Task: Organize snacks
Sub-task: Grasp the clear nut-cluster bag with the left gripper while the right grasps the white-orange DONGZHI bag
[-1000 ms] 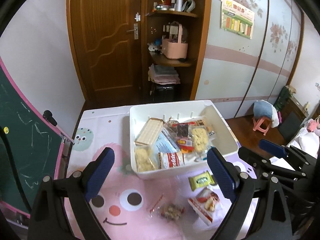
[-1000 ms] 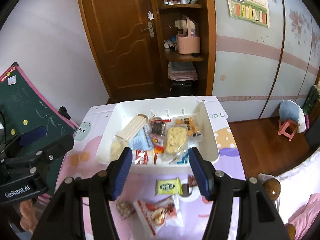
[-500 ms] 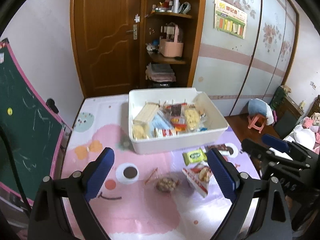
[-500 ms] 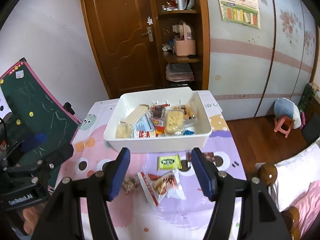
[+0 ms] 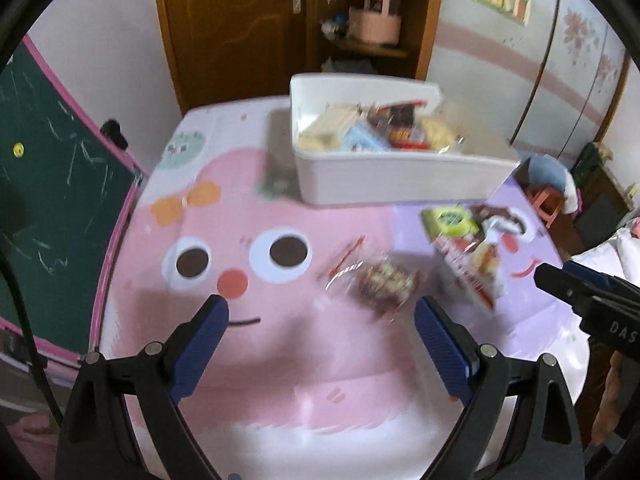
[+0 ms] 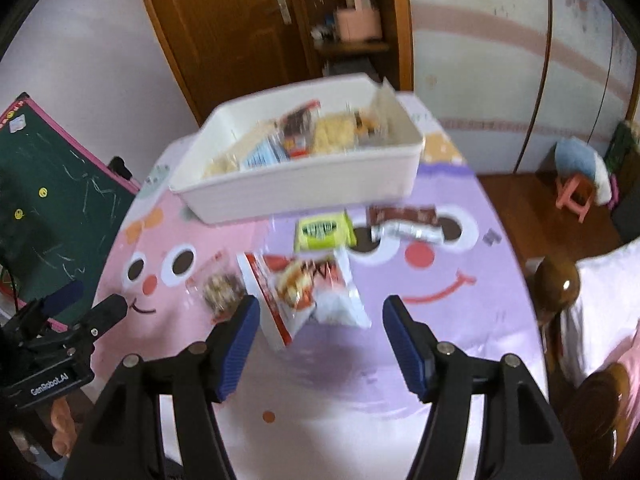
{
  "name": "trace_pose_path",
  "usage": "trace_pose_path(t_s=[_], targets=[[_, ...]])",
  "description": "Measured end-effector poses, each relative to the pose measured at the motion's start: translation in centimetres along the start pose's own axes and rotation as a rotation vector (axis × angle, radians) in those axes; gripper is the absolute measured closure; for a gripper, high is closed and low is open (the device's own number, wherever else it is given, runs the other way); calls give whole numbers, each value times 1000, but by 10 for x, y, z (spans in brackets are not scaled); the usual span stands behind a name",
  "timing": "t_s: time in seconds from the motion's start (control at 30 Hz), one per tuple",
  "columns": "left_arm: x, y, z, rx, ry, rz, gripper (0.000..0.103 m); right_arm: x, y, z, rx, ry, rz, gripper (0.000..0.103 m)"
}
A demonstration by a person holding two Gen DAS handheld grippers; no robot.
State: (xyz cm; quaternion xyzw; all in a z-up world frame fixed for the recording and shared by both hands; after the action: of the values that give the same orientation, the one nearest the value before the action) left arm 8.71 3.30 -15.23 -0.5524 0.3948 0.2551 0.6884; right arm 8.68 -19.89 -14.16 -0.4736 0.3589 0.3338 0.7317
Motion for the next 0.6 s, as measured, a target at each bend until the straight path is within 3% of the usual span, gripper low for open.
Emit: trace_pose_path(t_s=[0.17, 0.6], targets=[[26, 5, 0, -5, 17, 58, 9, 22, 3, -1, 27, -34, 62, 39], [92, 2, -24, 66, 104, 178, 9, 64, -9, 13, -31, -76, 84, 39]])
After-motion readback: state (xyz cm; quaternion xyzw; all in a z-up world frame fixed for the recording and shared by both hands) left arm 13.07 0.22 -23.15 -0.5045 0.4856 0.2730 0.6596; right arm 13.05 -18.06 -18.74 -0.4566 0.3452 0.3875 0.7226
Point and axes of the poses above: each gripper's, at about its wrist camera, not at the fingertips, and x roughly the way its jaws point, z to its left, y to its underside, the point moved 3 cm from there along x, roughly the way its jaws point, and after that the axes turned 12 degrees about x, right-handed, at the moved point
